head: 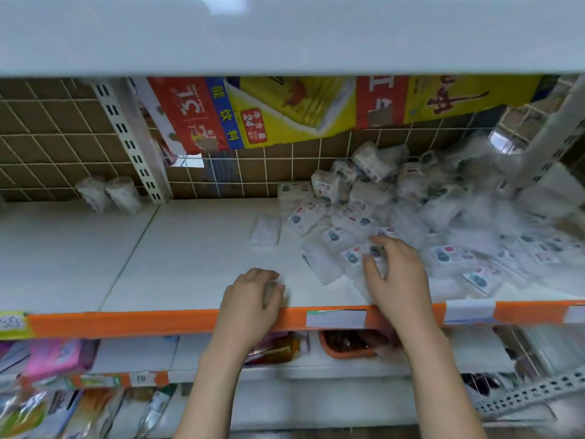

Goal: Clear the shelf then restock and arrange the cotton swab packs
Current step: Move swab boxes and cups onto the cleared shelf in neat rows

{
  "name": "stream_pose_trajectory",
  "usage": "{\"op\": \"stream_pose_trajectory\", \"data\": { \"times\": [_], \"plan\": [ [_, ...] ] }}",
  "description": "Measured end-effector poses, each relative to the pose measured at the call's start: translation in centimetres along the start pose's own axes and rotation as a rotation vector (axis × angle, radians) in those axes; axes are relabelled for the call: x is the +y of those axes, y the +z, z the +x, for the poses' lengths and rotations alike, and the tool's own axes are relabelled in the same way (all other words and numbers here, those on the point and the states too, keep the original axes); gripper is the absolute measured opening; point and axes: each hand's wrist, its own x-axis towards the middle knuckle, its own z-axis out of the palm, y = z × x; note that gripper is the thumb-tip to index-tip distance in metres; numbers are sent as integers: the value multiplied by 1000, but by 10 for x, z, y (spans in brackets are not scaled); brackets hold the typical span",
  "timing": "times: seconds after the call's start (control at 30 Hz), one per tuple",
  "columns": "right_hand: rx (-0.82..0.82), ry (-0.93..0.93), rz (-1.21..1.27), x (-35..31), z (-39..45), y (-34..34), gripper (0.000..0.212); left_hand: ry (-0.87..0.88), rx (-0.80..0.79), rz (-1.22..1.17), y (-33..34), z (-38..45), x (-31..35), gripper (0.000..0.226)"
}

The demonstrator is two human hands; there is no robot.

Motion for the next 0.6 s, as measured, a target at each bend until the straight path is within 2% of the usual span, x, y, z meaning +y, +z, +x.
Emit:
{"op": "stream_pose_trajectory", "data": {
  "times": [0.33, 0.47, 0.6],
  "plan": [
    [-88, -23, 49, 0, -3, 2, 36, -22, 91, -14, -12, 7, -6, 42],
    [-68, -25, 45, 7, 2, -5, 37, 9, 100, -27, -8, 11, 3, 50],
    [-70, -56, 64, 19, 8, -13, 34, 2, 119, -32, 4, 15, 14, 48]
  ]
}}
